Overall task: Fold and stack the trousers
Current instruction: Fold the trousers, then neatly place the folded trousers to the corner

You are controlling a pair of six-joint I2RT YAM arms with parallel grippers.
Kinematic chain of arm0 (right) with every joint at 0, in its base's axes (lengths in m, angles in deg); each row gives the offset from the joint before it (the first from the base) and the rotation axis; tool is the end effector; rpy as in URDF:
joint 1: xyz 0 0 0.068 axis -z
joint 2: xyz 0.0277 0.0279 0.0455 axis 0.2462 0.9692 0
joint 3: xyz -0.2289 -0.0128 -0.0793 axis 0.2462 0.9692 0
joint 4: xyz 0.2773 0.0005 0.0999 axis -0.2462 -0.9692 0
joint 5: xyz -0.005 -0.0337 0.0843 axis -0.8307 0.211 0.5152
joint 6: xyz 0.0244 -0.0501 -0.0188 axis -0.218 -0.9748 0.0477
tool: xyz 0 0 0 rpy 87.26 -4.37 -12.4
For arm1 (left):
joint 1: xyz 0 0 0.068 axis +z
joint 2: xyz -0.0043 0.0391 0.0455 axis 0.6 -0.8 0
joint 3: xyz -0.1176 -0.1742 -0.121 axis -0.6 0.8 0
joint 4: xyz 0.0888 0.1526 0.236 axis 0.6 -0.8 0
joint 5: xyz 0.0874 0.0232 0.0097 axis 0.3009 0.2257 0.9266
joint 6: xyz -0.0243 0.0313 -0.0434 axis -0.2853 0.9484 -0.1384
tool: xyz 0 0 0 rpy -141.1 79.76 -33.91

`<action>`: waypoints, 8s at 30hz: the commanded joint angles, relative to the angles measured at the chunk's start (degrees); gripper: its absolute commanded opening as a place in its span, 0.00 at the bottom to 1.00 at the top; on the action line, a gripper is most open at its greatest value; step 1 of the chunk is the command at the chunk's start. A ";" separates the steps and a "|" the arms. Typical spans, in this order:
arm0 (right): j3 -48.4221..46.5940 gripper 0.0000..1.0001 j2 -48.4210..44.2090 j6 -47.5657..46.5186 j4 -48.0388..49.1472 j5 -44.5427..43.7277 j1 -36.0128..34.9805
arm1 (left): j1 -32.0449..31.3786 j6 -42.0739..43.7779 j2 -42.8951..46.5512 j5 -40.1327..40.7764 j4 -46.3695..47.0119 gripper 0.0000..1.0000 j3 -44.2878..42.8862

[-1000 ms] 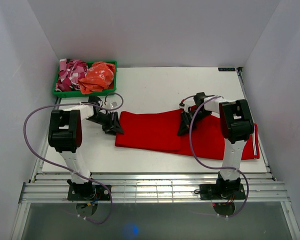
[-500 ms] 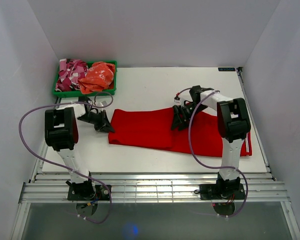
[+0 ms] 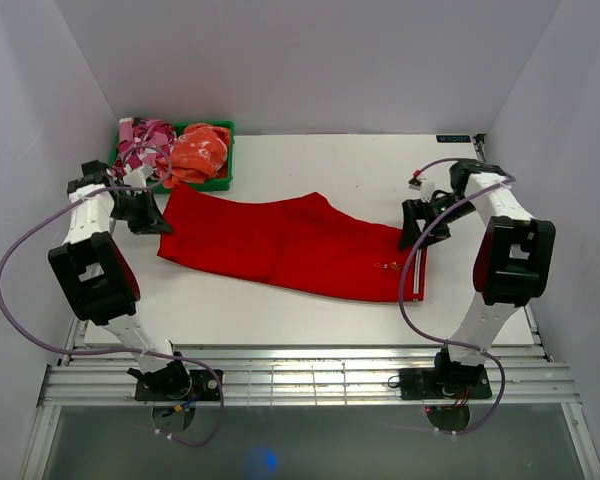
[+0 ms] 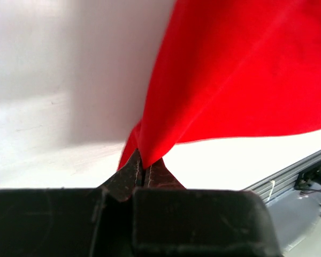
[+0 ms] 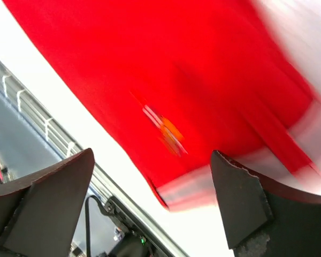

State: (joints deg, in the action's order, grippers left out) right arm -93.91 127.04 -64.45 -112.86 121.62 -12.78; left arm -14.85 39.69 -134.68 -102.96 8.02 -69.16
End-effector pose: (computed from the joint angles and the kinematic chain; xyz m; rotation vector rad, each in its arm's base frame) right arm 0.3741 0.0147 0.1638 -0.6928 2.7287 0.8321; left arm 0.3572 0.1184 0.1823 -0.1471 2.6983 -0.7290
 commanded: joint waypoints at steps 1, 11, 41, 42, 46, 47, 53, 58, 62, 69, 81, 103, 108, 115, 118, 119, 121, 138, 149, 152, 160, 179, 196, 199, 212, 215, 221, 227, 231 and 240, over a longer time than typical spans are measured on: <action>-0.84 0.90 -2.96 -2.72 -4.78 -3.43 6.25 | -1.01 3.47 6.82 -3.95 -7.50 0.00 -7.84; 7.85 0.90 1.60 3.87 3.74 4.98 9.51 | -19.54 -18.58 8.67 -1.41 -5.78 0.00 -14.64; 17.53 0.08 7.15 13.37 19.48 16.69 5.91 | -62.00 -44.96 -15.84 0.98 7.59 0.00 -34.06; 17.53 0.08 6.89 13.37 19.48 16.87 5.82 | -63.23 -46.01 -16.55 0.71 8.03 0.00 -34.41; 17.70 0.08 6.18 13.81 19.83 17.49 5.73 | -66.40 -49.18 -20.85 -0.09 10.40 0.00 -37.13; 18.05 0.08 6.09 13.98 19.83 18.01 5.64 | -67.10 -49.62 -21.47 -0.08 10.58 0.00 -37.92; 19.28 0.08 5.57 14.07 20.27 18.80 5.21 | -70.44 -52.96 -24.89 0.97 14.01 0.00 -41.17; 20.16 0.08 5.13 14.34 20.53 19.33 5.03 | -72.29 -54.89 -26.48 1.67 15.33 0.00 -41.97; 20.34 0.08 4.95 14.60 20.89 19.68 4.68 | -73.17 -56.13 -27.01 1.50 15.86 0.00 -41.18; 20.60 0.08 4.77 15.48 21.94 19.86 4.59 | -73.88 -57.53 -28.59 0.01 17.44 0.00 -41.35; 20.60 0.08 5.39 16.10 22.91 20.30 4.33 | -75.02 -59.56 -31.05 -2.81 19.90 0.00 -40.91; 17.53 0.32 3.81 12.76 17.47 12.59 5.90 | -70.37 -56.66 -30.01 -3.78 23.69 0.62 -36.18; 10.68 0.60 2.58 8.90 11.15 3.62 9.07 | -64.92 -49.72 -21.42 -2.37 20.61 0.71 -30.91; -2.48 0.86 -1.63 0.99 2.44 -8.79 13.55 | -56.84 -38.31 -9.28 -0.09 18.15 0.98 -21.49; -6.89 0.87 -2.17 -2.88 -4.48 -2.42 13.82 | -54.46 -34.35 -6.28 1.32 17.87 0.98 -20.61; -9.78 0.87 -2.08 -3.41 -6.52 0.41 13.73 | -53.23 -30.85 -4.44 1.32 18.66 0.98 -20.52; -11.47 0.84 -2.69 -5.60 -9.86 9.52 13.12 | -52.00 -28.10 -2.59 0.98 19.54 0.98 -19.48; 14.18 0.86 9.78 -11.14 -7.71 28.84 -2.62 | -38.98 -28.01 -8.81 -36.58 30.98 0.67 7.85; 6.64 0.84 13.31 1.02 4.82 10.98 1.34 | -37.67 -24.24 -17.18 -27.50 30.19 0.62 8.76; -1.44 0.84 9.62 -5.41 -3.79 13.44 1.42 | -37.67 -17.99 -12.00 -31.28 25.71 0.62 2.26; -9.19 0.87 8.63 -3.77 -0.83 17.14 1.60 | -38.63 -29.49 -12.32 -29.18 38.35 0.67 -9.88; -20.26 0.87 16.22 -0.43 7.96 5.19 3.18 | -35.20 -28.37 -34.94 -22.77 37.23 0.71 -34.84; 5.31 0.90 -12.29 25.57 29.76 -21.77 -26.44 | -26.87 -18.51 10.07 24.79 20.17 0.98 -14.55; 5.39 0.99 -6.84 29.52 30.19 -22.45 -27.57 | -25.71 -18.43 14.19 25.84 18.93 0.98 -11.05; 5.33 0.91 8.19 42.55 31.26 -40.52 -25.83 | -24.13 -15.53 22.91 33.49 17.35 0.98 -1.10; 1.46 0.92 13.46 42.11 30.91 -41.92 -20.47 | -23.78 -13.77 22.91 36.21 17.26 0.98 -0.57; -6.90 0.94 18.92 34.74 29.50 -40.70 -10.71 | -23.60 -9.37 19.14 37.45 12.97 0.98 -3.73; -12.17 0.94 23.93 32.09 28.45 -42.28 -3.77 | -23.08 -10.07 13.86 36.74 10.58 0.98 -8.04; -15.69 0.95 26.74 34.73 27.12 -43.59 0.89 | -22.81 -10.34 12.45 36.65 9.97 0.98 -9.71; -18.51 0.94 20.01 25.80 23.79 -29.46 2.22 | -22.55 -7.62 11.31 32.54 6.28 0.98 -14.28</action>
State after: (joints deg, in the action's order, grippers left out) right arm -113.55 147.58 -31.70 -79.24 85.79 -10.94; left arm -37.73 30.25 -124.06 -67.47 15.97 -80.05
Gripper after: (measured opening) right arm 0.955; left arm 0.979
